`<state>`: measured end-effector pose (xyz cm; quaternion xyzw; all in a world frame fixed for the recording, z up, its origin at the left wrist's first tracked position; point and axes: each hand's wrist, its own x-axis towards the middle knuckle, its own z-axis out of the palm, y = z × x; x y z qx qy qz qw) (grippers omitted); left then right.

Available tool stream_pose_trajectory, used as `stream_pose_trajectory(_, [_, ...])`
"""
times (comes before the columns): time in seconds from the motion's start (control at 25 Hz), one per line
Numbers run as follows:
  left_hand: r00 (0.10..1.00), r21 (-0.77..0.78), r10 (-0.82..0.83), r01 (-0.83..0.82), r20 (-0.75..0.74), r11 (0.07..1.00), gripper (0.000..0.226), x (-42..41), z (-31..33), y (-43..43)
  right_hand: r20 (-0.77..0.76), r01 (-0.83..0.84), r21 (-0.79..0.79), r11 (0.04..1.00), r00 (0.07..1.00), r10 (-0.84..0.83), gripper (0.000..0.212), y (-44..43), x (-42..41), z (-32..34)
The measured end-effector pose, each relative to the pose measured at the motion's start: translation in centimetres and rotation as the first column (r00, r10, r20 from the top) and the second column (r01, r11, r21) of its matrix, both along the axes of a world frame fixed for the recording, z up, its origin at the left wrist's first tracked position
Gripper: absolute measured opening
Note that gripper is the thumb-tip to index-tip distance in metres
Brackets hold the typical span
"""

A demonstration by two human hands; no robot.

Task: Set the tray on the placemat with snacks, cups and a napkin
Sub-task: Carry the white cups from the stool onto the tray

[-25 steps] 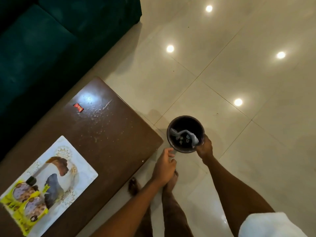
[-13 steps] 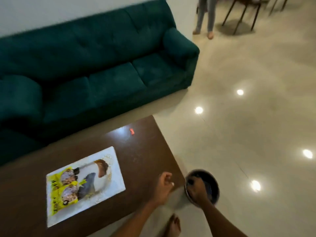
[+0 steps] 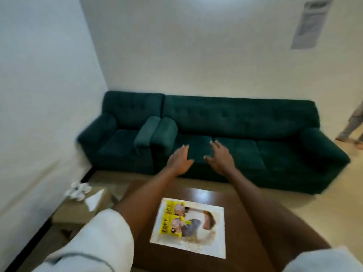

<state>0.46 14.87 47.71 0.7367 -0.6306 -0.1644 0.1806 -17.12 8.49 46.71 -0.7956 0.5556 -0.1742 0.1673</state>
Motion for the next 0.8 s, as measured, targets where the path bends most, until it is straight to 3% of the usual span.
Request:
stream_pose_trajectory(0.2, [0.981, -0.125, 0.163, -0.150, 0.101, 0.981, 0.082, 15.8, 7.8, 4.4, 0.066, -0.102, -0.124, 0.987, 0.992, 0.111, 0.079, 0.4, 16.2, 7.0])
stream_pose_trajectory(0.44, [0.914, -0.141, 0.393, -0.378, 0.102, 0.915, 0.085, 32.1, 8.8, 8.5, 0.027, -0.319, -0.191, 0.928, 0.944, 0.330, 0.080, 0.8, 32.9, 9.1])
stream_pose_trajectory(0.64, [0.848, -0.094, 0.522, -0.515, 0.092, 0.852, 0.081, 43.0, 5.7, 7.9, 0.037, -0.463, -0.155, 0.873, 0.880, 0.473, 0.074, -2.1, 45.9, 6.0])
stream_pose_trajectory(0.8, [0.812, -0.004, 0.580, -0.581, 0.066, 0.814, 0.081, 49.6, -0.2, 5.7, 0.080, -0.488, -0.025, 0.873, 0.869, 0.488, 0.067, -5.9, 54.6, -0.3])
